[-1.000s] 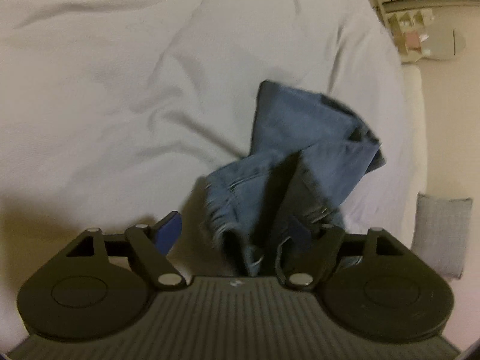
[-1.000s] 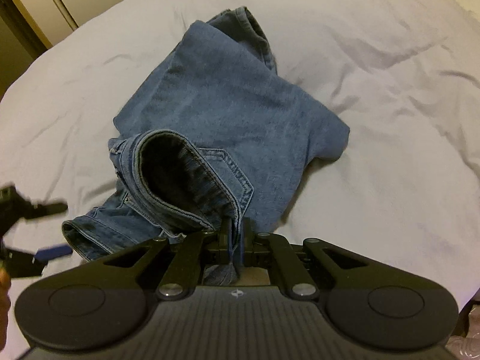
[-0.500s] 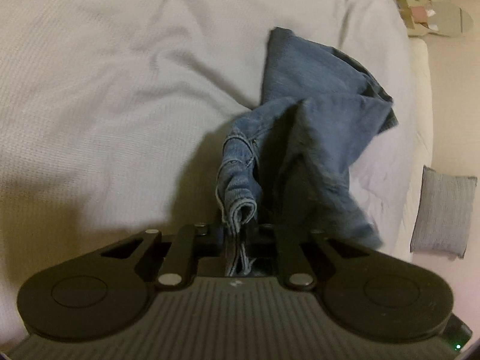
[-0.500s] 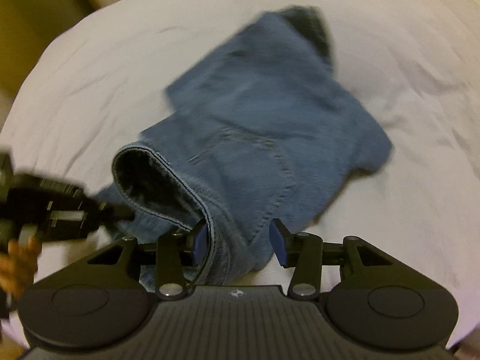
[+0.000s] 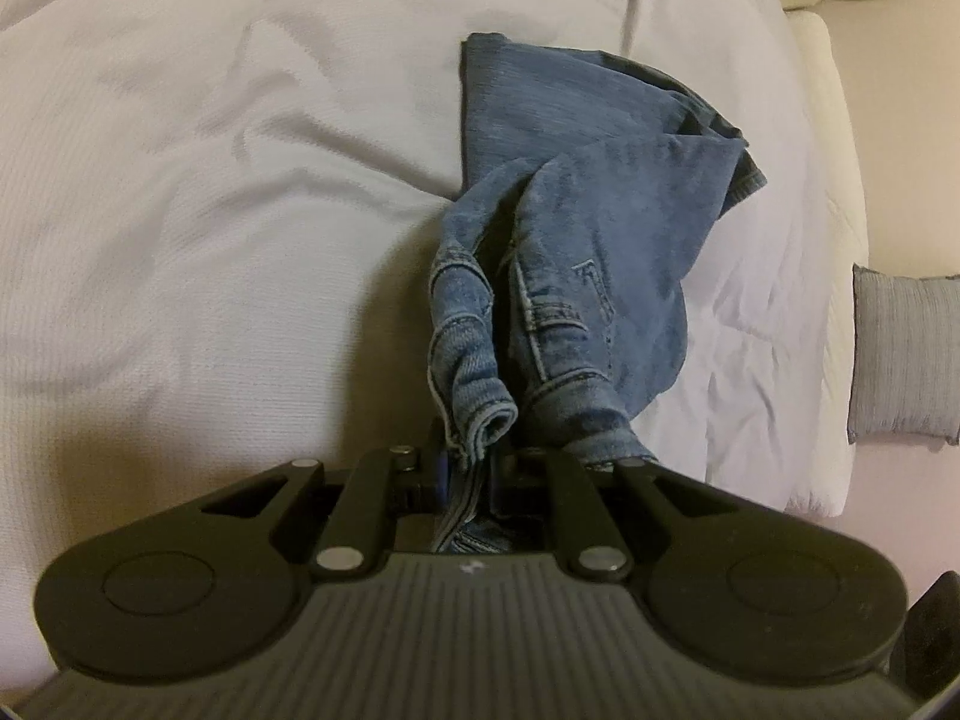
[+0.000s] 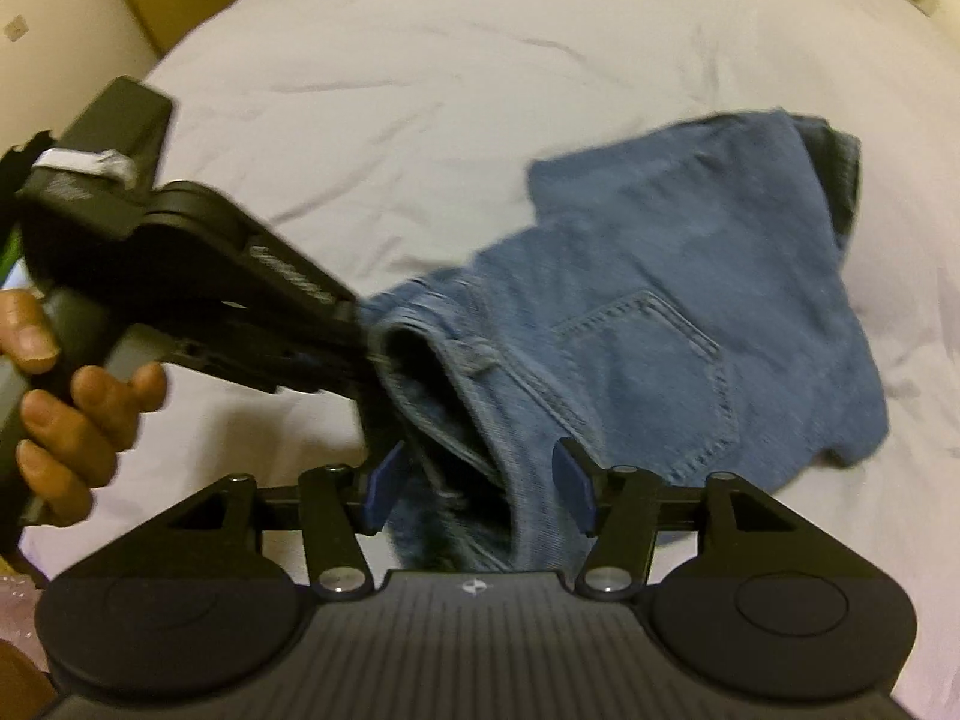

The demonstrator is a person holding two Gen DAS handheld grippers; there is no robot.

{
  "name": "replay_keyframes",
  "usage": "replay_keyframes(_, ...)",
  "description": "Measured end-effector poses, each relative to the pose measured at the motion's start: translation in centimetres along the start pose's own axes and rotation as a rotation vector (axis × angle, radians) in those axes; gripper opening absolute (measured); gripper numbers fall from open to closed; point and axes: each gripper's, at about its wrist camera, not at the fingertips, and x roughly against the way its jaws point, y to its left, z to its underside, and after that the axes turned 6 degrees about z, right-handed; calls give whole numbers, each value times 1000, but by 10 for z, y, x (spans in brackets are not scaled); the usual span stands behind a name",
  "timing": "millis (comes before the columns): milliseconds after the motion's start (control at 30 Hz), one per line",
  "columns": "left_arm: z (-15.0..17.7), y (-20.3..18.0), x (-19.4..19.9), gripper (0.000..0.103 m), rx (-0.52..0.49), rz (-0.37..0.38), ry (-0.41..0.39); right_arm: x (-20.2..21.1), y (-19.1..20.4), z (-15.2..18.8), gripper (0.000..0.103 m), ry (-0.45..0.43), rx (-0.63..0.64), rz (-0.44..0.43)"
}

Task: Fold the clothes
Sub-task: 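Grasp the jeans waistband with the right gripper while the left gripper grasps a leg hem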

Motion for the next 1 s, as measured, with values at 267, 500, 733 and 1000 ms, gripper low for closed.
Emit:
replay_keyframes(267,-2,-8,-1,8,-35,-6,10,-28,21,-1,57,-19,85,119)
replay_keyframes(500,-3,-5,-3,8,-25,-20,7,-44,18,7,46,-15,164,215)
replay_keyframes(733,-5,0,-6,9,-5,-43,-9,-52,22,0,44,-43,194,246)
replay_keyframes(1000,-8,9,-20,8,44,-102,-40,-44,4,-10,8,-79,172,219)
